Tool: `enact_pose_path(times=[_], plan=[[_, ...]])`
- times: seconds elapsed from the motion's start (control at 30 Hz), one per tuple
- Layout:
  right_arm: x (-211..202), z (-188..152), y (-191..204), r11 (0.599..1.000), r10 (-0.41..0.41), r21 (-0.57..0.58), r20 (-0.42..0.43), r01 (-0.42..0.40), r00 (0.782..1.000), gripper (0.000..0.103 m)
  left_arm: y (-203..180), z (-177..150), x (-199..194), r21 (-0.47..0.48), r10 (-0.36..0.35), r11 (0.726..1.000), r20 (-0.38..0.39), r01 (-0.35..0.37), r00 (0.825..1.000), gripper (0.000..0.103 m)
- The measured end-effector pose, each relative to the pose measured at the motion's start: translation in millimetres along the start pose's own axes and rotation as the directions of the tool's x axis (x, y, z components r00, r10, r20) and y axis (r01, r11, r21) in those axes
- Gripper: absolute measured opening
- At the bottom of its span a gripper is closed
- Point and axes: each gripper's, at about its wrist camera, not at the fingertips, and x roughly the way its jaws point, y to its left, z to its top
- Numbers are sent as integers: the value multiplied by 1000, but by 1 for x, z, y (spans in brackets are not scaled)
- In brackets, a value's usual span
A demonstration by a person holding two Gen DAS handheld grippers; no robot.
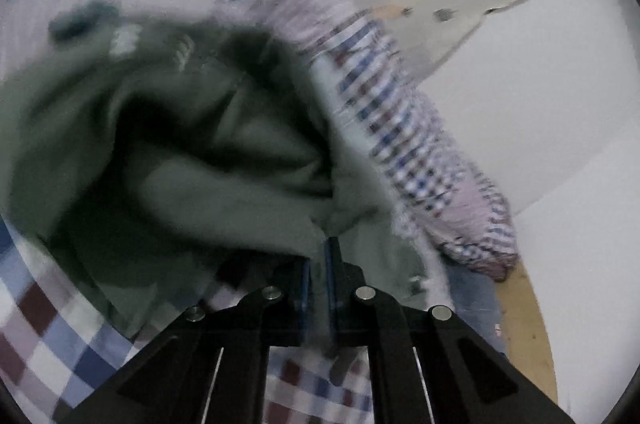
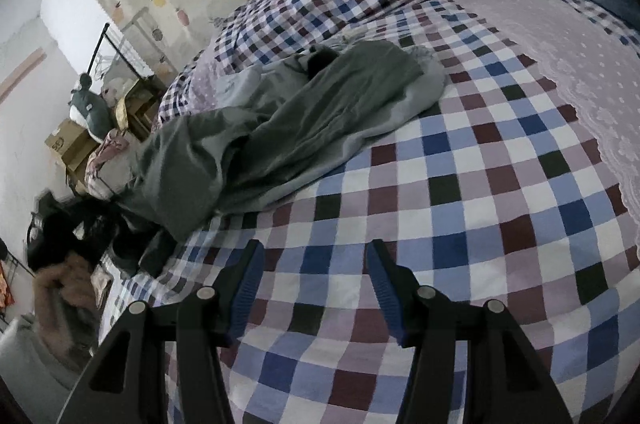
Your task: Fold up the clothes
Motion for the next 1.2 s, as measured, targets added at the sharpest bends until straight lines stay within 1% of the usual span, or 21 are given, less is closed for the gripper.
enact_pose_path(times=[0.07, 0.17, 0.3, 0.37, 0.43, 0.47, 0.5, 0.57, 0.6, 0.63, 0.7, 0.73, 0.77, 0.83, 0.9, 0.97, 1.03, 1.1, 1.13, 1.17, 1.2], plan=[[1, -2, 6, 1000, 3, -26, -4, -3, 1000, 58, -2, 17, -21, -15, -45, 999, 49, 46, 998, 5], [2, -5, 15, 998, 12, -62, -6, -13, 1000, 58, 5, 39, -65, -41, -81, 995, 159, 88, 984, 5], [2, -8, 29, 993, 41, -111, -9, -41, 999, 58, 31, 79, -131, -89, -93, 988, 327, 128, 940, 4], [2, -9, 36, 989, 57, -133, -10, -58, 998, 58, 53, 100, -172, -122, -56, 985, 435, 120, 899, 4], [2, -10, 41, 986, 73, -150, -11, -74, 997, 58, 78, 117, -212, -177, 33, 981, 531, 73, 846, 4], [2, -11, 44, 984, 81, -158, -11, -82, 997, 58, 94, 119, -232, -221, 109, 975, 578, 27, 808, 4], [2, -11, 46, 983, 84, -165, -14, -85, 996, 58, 111, 123, -247, -267, 207, 962, 613, -47, 762, 4], [4, -13, 49, 981, 87, -174, -22, -90, 996, 58, 140, 129, -255, -325, 363, 925, 615, -195, 700, 5], [5, -14, 50, 980, 88, -178, -27, -91, 996, 58, 153, 130, -251, -357, 438, 895, 578, -270, 688, 5], [6, -14, 51, 979, 86, -182, -33, -91, 996, 58, 172, 132, -242, -410, 534, 840, 501, -357, 681, 5], [9, -16, 54, 977, 84, -192, -44, -91, 996, 58, 192, 128, -230, -472, 586, 790, 393, -392, 708, 13], [11, -17, 56, 976, 83, -199, -49, -91, 995, 58, 198, 126, -224, -491, 602, 770, 349, -407, 718, 35], [12, -19, 57, 974, 84, -204, -54, -93, 995, 58, 197, 123, -218, -493, 614, 758, 319, -427, 722, 64], [15, -22, 61, 971, 86, -216, -65, -98, 994, 58, 185, 115, -213, -469, 617, 763, 323, -445, 717, 82], [17, -25, 65, 968, 86, -228, -75, -101, 993, 58, 163, 103, -213, -420, 640, 757, 320, -500, 699, 83], [18, -29, 70, 964, 79, -249, -83, -97, 993, 58, 144, 90, -210, -351, 629, 774, 323, -527, 707, 84], [17, -31, 73, 960, 84, -260, -84, -103, 993, 58, 117, 73, -211, -250, 599, 800, 323, -545, 732, 84], [16, -31, 76, 958, 93, -265, -85, -113, 992, 58, 88, 58, -192, -99, 539, 838, 307, -537, 784, 84], [16, -32, 77, 956, 98, -268, -86, -117, 992, 58, 77, 55, -178, -25, 517, 845, 293, -535, 804, 84], [15, -32, 78, 956, 99, -270, -85, -119, 991, 58, 66, 50, -163, 59, 508, 837, 282, -544, 814, 84], [14, -32, 79, 955, 101, -270, -85, -121, 991, 58, 56, 50, -147, 143, 523, 807, 279, -573, 805, 84]])
